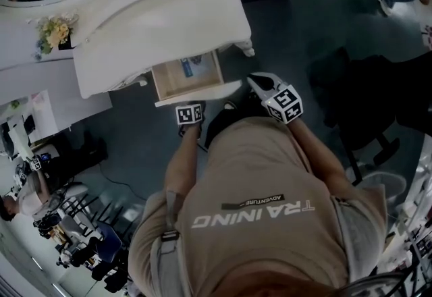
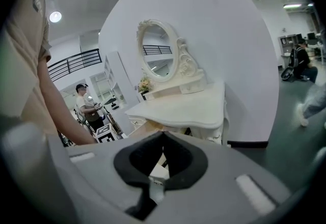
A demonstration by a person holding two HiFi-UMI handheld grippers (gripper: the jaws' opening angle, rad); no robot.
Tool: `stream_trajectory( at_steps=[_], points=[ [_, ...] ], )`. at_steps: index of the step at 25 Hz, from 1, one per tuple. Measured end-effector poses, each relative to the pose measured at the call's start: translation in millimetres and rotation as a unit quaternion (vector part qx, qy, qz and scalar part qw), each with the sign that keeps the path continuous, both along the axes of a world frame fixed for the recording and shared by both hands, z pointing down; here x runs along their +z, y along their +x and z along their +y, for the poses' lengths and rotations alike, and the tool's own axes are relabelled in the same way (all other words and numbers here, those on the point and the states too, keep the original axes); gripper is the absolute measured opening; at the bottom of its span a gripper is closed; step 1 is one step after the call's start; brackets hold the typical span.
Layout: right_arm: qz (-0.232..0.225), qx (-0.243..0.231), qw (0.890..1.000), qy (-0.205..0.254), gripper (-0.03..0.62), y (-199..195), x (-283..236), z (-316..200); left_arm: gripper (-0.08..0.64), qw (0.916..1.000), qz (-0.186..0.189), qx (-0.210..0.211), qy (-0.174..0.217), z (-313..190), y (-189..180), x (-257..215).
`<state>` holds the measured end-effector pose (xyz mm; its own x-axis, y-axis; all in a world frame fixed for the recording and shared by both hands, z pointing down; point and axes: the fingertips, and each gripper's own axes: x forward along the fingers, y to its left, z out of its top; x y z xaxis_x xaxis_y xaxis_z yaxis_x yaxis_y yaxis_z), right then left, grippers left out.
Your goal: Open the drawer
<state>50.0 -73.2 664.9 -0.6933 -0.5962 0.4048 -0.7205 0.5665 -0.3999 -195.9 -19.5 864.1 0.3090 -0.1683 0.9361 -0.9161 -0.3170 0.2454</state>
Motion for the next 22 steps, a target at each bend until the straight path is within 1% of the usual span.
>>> stream_trajectory(
  at_steps=[4, 7, 10, 14, 16, 19, 20, 22],
  points=[
    [0.003, -0.003, 1.000, -0.004, 0.003, -9, 6, 8, 0.132, 1.0000, 0.008, 0.000, 0.005, 9, 0, 3],
    [0.010, -0.009, 1.000, -0.007, 0.002, -20, 4, 26, 0.132, 0.9999, 0.011, 0.001, 0.010, 22, 0, 2],
    [0.023, -0.012, 1.000, -0.006, 0.003, -37, 2, 49, 0.133, 0.9994, 0.018, -0.002, 0.028, 32, -7, 2],
    [0.038, -0.010, 0.999, -0.006, 0.003, -61, -10, 80, 0.133, 0.9982, 0.029, 0.006, 0.052, 41, -17, -2],
    [0.048, -0.009, 0.999, -0.004, 0.003, -70, -15, 96, 0.133, 0.9964, 0.040, -0.004, 0.075, 42, -22, -7],
    [0.060, 0.002, 0.998, -0.005, 0.003, -77, -20, 120, 0.133, 0.9917, 0.073, -0.028, 0.102, 49, -28, -15],
    [0.062, 0.008, 0.998, -0.005, 0.003, -79, -21, 127, 0.132, 0.9906, 0.082, -0.027, 0.106, 52, -30, -17],
    [0.065, 0.015, 0.998, -0.006, 0.003, -85, -20, 140, 0.132, 0.9887, 0.092, -0.013, 0.117, 57, -35, -21]
  ],
)
